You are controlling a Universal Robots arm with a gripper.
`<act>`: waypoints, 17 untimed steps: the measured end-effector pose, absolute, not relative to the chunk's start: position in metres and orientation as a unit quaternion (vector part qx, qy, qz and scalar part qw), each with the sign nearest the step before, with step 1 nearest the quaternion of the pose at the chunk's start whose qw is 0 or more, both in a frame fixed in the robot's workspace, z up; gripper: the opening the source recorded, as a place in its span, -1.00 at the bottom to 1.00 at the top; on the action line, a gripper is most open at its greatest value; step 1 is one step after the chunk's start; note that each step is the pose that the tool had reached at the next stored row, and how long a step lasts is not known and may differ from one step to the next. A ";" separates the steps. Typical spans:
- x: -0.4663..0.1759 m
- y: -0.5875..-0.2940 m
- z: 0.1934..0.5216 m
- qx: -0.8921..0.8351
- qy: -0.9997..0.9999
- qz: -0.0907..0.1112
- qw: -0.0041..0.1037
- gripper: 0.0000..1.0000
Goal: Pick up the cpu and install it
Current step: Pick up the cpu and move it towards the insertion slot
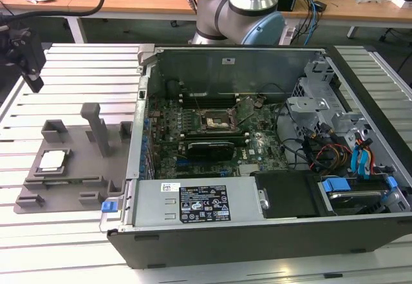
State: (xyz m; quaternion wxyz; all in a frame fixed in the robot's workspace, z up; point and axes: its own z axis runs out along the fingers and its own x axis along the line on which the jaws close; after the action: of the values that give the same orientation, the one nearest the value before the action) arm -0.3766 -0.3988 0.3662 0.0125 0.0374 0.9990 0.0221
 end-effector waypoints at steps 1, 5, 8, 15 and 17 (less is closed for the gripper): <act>-0.377 -0.399 0.365 0.037 0.999 0.022 0.012 0.33; -0.377 -0.399 0.363 0.037 0.999 0.022 0.012 0.33; -0.377 -0.399 0.360 0.037 0.999 0.022 0.012 0.33; -0.377 -0.399 0.354 0.037 0.999 0.022 0.013 0.33; -0.377 -0.399 0.353 0.037 0.999 0.022 0.012 0.33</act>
State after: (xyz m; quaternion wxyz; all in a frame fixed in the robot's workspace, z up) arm -0.3766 -0.3988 0.3529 0.0125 0.0374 0.9990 0.0221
